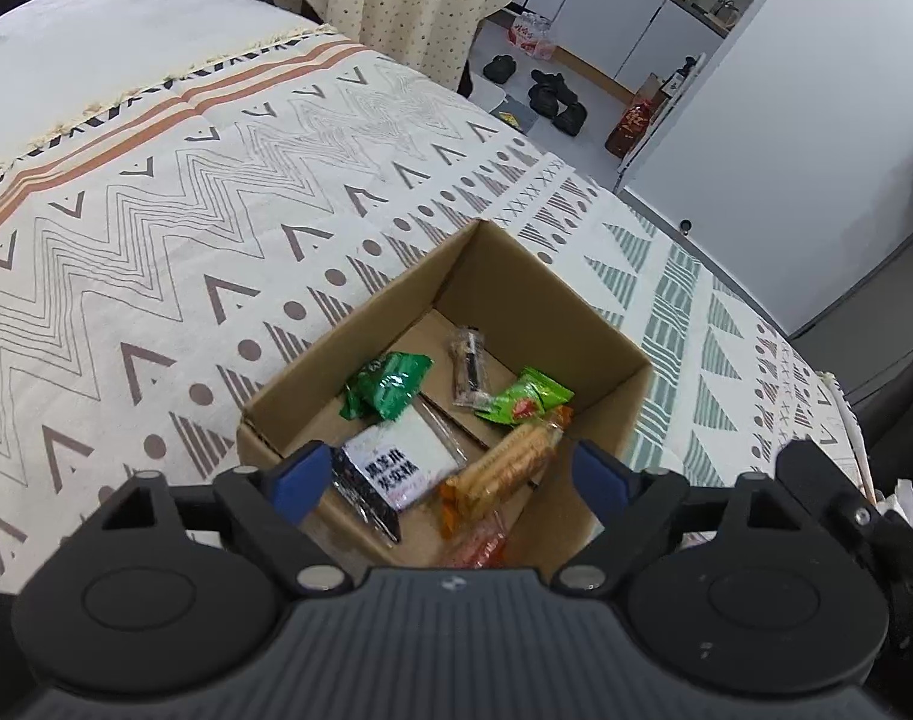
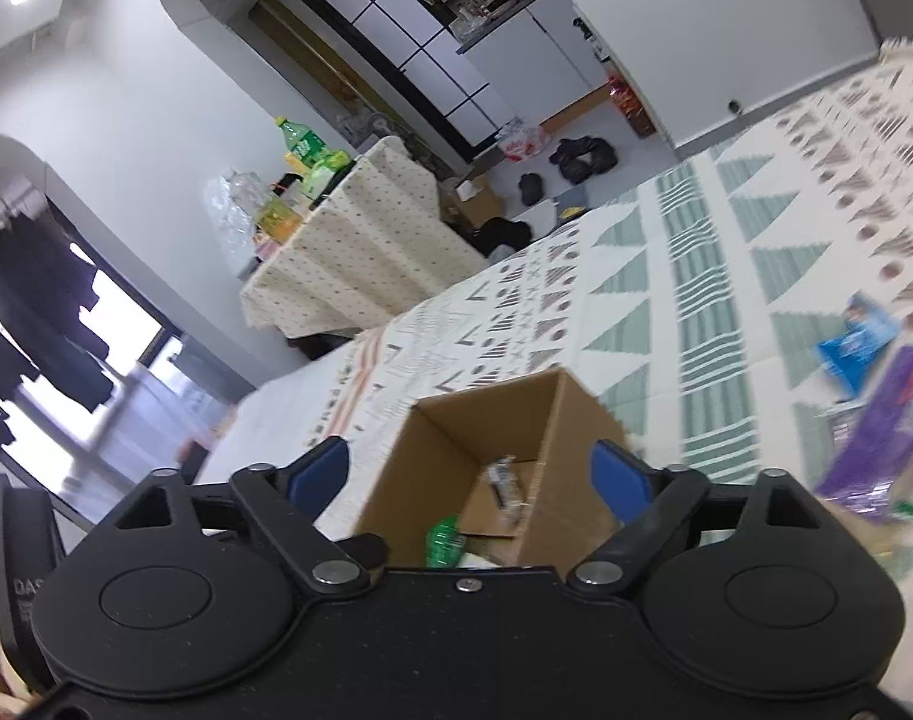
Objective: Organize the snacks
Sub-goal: 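Move both tools back toward the remaining snack pile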
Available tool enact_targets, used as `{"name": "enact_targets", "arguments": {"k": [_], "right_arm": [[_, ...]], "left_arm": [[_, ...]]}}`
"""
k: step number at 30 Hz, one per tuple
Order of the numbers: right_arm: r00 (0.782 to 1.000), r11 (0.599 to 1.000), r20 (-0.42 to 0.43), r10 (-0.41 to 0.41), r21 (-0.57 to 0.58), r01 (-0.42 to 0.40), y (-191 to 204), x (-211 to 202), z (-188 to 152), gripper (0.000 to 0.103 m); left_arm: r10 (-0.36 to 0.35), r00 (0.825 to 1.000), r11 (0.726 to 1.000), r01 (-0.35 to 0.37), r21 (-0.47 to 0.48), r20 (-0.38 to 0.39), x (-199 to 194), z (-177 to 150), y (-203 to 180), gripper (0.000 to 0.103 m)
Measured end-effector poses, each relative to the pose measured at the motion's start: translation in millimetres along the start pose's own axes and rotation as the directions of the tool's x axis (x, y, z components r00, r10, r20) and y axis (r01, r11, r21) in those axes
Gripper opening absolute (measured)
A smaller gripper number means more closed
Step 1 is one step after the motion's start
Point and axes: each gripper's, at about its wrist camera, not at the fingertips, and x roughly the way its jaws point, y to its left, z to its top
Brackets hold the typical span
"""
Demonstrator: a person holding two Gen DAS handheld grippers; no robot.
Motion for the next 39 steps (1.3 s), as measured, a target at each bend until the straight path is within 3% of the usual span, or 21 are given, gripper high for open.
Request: {"name": "enact_targets", "arguments": {"k": [6, 11, 29, 39], "right_arm": [[0.998, 0.998, 0.046, -0.048, -0.042, 0.050, -3.5, -31.5, 4.0, 0.096], [0.996, 0.998, 0.075, -0.042, -0.049, 0.046, -12.8, -55.4, 4.4, 0.099], [0.973, 0.981, 0.132, -0.187, 0.080, 0.178, -78.5, -138.4, -6.5, 0.101], [0.967, 0.967, 0.111, -0.229, 0.142, 0.212, -99.8, -158.7, -9.5, 0.101]], "left_arm": [[-0.023, 0.999, 1.000, 0.022, 0.023, 0.028, -16.6, -15.4, -15.8, 0.103], [-0.049, 0.998, 0.999, 0.050, -0.006, 0.041, -29.5, -24.6, -25.8, 0.103], [-0.120, 0.992, 0.992, 0.117, 0.054, 0.043, -61.1, -71.7, -69.9, 0.103], [-0.067, 0.998, 0.990, 0.069, 0.120, -0.019, -48.0, -99.0, -84.1, 0.103]]}}
